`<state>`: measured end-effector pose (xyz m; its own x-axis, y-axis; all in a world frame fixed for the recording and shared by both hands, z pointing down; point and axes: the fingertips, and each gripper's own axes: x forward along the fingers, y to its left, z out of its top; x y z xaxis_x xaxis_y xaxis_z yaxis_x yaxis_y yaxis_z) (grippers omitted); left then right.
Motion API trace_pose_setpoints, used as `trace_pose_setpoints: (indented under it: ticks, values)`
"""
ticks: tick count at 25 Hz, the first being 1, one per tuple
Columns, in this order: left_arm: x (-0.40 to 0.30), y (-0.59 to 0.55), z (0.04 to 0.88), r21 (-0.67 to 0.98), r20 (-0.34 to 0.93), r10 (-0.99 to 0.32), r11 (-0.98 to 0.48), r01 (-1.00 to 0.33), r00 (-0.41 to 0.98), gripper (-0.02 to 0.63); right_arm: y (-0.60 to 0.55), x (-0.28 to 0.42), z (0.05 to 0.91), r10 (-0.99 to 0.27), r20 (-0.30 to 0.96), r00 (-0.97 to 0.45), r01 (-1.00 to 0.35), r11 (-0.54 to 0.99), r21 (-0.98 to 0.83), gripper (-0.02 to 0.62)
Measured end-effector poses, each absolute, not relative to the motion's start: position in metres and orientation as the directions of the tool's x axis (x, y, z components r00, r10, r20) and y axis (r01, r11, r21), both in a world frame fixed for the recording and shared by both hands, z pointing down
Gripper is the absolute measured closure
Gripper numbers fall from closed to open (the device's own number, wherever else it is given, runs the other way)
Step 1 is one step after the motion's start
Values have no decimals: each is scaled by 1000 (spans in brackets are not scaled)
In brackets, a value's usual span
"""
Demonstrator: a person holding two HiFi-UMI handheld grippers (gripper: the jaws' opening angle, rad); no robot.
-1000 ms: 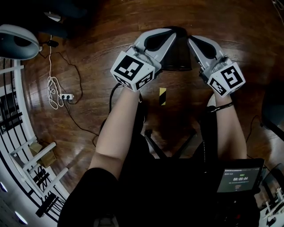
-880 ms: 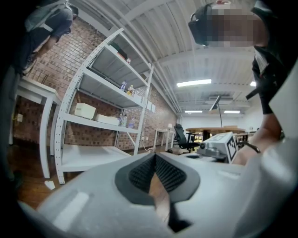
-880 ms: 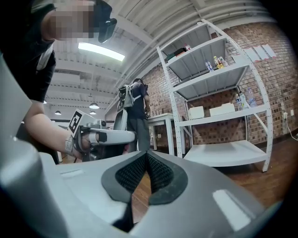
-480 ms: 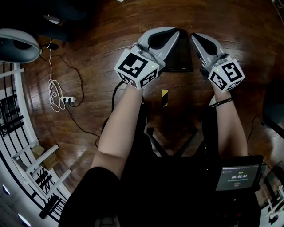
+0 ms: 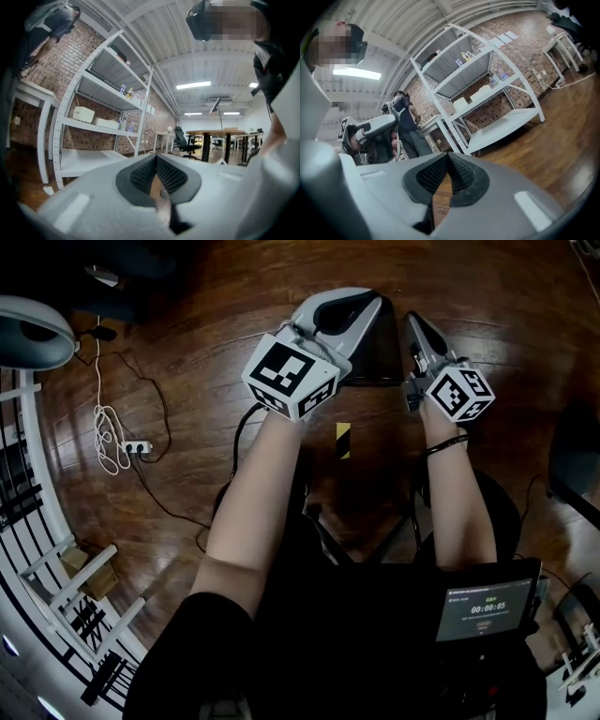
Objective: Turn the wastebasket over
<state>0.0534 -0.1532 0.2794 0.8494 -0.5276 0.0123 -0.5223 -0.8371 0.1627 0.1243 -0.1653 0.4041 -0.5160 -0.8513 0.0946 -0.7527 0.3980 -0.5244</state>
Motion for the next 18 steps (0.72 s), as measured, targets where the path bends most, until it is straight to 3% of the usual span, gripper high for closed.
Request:
trace_pose_setpoints:
  ticks: [6, 11, 18]
  values:
    - [56, -152, 267, 171, -1, -523, -840, -515, 853, 604, -137, 136, 469, -896, 174, -410, -709, 192, -679, 586]
    - [48, -153, 272, 188, -12, -535, -831, -523, 845, 604, -107, 141, 532, -941, 194, -279, -537, -15, -843, 584]
    - [49, -150, 271, 208, -25, -528, -834, -512, 849, 604, -52, 137, 605, -925, 348, -153, -363, -275, -890, 583]
